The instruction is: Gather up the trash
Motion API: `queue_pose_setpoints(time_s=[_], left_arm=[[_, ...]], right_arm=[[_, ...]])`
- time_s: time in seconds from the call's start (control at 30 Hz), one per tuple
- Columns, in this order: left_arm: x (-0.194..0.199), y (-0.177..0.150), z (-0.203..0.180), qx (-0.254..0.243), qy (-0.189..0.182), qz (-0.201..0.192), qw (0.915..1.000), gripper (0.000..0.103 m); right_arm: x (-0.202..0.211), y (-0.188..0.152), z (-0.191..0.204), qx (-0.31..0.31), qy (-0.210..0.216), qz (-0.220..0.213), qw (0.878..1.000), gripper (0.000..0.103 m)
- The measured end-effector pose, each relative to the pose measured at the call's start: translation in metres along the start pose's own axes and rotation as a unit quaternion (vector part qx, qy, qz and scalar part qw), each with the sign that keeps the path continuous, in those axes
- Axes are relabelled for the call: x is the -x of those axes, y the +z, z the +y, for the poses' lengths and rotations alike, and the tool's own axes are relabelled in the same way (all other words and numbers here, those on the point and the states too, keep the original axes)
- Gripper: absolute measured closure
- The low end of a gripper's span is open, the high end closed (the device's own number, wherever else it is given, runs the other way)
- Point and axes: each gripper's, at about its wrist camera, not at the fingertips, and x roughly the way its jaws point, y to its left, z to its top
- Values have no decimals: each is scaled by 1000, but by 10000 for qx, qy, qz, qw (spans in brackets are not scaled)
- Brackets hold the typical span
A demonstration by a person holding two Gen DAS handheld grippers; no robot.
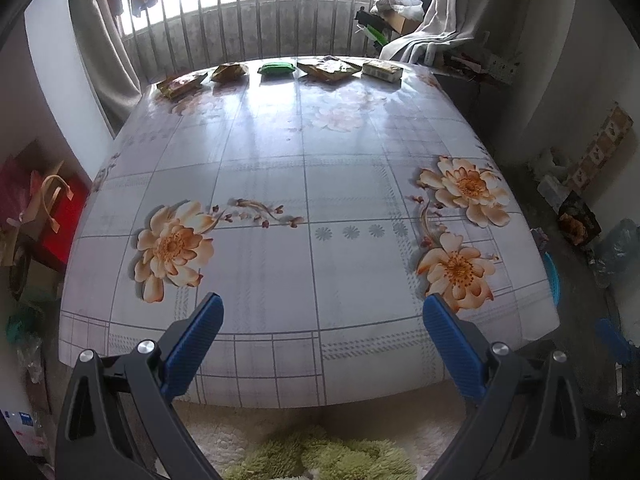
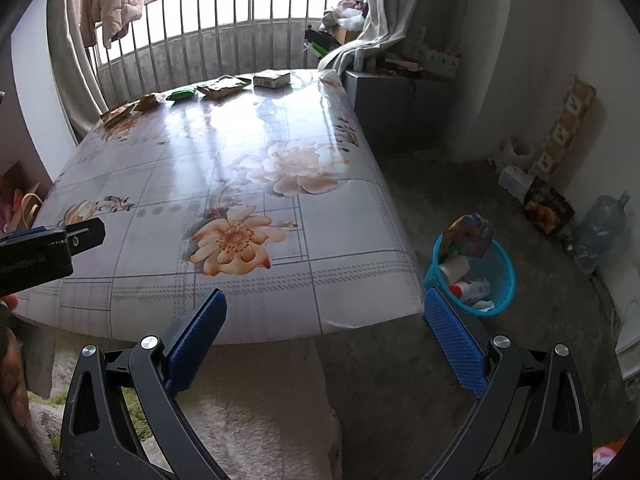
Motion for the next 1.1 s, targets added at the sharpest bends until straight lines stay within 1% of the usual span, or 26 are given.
queue_pose_setpoints(time_s=[0.4,1.1], left_arm=[[-3,0,2,23,-30,116,9999,5],[-2,-1,2,16,-25,147,9999,5]], right_arm=[[0,-1,0,1,-8,5,10000,8],[1,0,-2,-9,-24,9,10000,8]])
